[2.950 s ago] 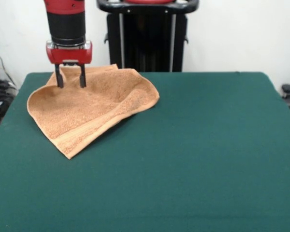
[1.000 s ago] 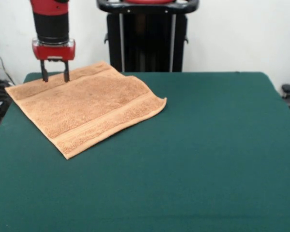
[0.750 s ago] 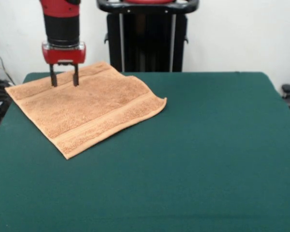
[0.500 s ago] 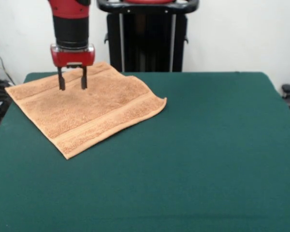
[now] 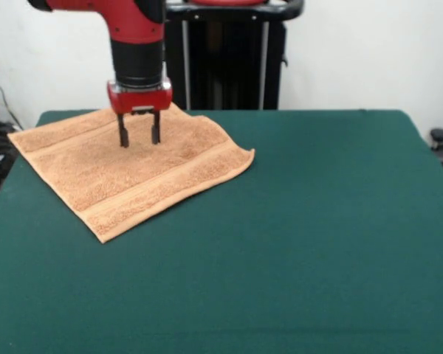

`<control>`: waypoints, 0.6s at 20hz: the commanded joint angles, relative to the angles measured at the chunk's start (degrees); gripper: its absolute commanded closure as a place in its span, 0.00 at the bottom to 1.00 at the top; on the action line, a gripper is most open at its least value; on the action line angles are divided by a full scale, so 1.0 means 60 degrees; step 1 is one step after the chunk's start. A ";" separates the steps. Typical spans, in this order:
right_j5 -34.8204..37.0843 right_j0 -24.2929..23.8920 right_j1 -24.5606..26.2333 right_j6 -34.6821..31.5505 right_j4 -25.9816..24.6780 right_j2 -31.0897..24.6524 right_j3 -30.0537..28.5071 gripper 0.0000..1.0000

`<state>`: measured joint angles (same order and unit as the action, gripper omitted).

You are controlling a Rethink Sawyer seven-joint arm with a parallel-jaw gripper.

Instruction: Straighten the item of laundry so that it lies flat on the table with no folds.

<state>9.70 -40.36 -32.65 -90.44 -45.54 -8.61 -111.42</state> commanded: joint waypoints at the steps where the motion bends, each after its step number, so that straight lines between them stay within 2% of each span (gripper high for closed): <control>1: -0.1278 0.0928 0.1547 -0.2316 0.0523 0.0538 0.0725 0.00; 12: -0.2666 0.1444 0.2979 -0.2049 0.1076 0.1446 0.1308 0.00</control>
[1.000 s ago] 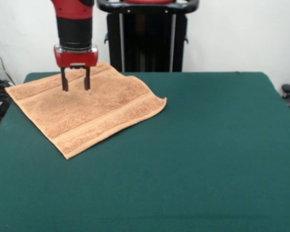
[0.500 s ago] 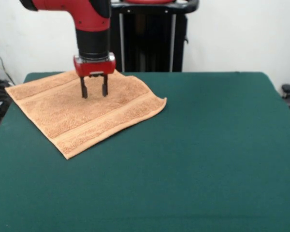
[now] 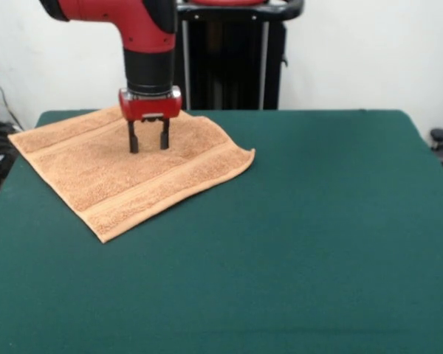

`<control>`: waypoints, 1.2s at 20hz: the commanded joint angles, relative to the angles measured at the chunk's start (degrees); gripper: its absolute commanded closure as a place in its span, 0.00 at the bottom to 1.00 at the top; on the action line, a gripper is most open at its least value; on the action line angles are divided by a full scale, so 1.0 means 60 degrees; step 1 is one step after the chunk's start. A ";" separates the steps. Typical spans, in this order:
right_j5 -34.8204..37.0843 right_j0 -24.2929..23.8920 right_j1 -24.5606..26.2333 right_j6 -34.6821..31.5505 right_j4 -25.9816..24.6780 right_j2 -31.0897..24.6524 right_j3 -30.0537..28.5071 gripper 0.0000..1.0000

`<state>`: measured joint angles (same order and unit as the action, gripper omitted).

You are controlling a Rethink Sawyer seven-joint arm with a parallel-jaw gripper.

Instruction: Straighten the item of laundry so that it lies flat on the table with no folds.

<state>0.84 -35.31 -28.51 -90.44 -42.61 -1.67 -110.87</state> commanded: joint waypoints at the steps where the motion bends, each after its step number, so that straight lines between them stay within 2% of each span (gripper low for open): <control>1: -0.1298 0.0672 0.2415 -0.2064 0.0676 0.0350 0.1274 0.00; 6: -0.1830 0.1046 0.2939 -0.2139 0.1242 0.0572 0.1581 0.00; 9: -0.1764 0.1222 0.3108 -0.2107 0.1599 0.0526 0.1699 0.00; 17: -0.1576 0.1696 0.2894 -0.2066 0.2339 0.0497 0.1635 0.00; 24: -0.1252 0.1710 0.2834 -0.1571 0.2453 0.0274 0.2083 0.00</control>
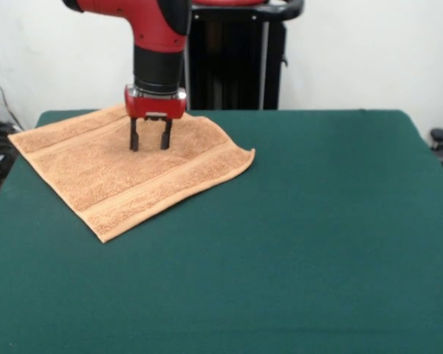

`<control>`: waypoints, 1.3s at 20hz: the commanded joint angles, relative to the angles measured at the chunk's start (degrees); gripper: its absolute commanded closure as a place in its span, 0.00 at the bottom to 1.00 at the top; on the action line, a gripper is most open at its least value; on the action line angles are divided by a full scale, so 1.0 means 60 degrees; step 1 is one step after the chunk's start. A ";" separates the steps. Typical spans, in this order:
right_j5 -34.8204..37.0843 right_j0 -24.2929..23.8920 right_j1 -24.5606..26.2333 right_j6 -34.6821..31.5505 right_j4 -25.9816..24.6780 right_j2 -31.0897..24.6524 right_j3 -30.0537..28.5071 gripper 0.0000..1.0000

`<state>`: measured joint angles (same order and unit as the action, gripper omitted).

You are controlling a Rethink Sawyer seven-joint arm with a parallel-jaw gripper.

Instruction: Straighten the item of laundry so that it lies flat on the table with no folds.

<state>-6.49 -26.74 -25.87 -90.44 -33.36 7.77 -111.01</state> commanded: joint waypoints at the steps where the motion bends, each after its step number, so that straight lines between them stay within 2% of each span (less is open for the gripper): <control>1: 0.0008 0.0277 0.2373 -0.1517 0.0892 -0.1338 0.2180 0.00; 7: 0.0136 0.0244 0.2188 -0.1342 0.0823 -0.1550 0.2404 0.00; 26: 0.1568 0.0360 0.1011 -0.1087 0.1003 -0.1739 0.1950 0.00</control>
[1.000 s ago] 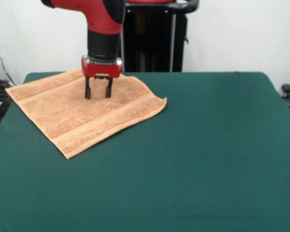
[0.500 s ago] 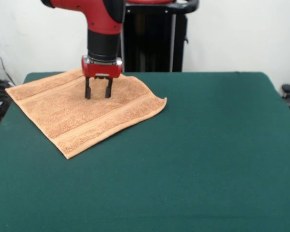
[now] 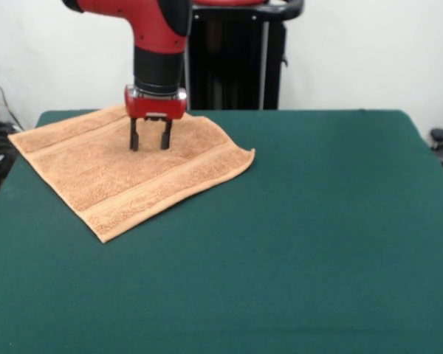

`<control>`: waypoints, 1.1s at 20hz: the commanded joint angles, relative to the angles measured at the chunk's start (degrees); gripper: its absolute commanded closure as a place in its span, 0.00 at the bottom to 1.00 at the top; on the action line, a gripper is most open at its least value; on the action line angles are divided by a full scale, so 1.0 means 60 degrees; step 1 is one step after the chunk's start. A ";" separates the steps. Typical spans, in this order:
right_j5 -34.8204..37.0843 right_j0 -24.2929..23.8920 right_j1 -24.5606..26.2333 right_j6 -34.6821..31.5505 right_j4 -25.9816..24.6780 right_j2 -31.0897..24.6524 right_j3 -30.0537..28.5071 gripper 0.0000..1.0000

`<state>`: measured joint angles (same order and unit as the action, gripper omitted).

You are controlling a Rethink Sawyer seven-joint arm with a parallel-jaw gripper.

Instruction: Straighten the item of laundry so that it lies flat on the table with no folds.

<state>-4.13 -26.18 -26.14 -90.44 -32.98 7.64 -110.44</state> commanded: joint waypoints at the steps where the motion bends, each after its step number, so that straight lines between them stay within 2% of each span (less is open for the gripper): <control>1: 0.1280 0.0247 0.0958 -0.1079 0.0950 -0.1740 0.1762 0.00; 10: 0.1937 0.0028 -0.0483 -0.1106 0.1030 -0.1728 0.0350 0.00; 22: 0.2517 -0.0607 -0.1707 -0.0856 0.0879 -0.2122 -0.0911 0.00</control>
<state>4.23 -29.41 -33.61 -90.44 -30.42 3.04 -111.31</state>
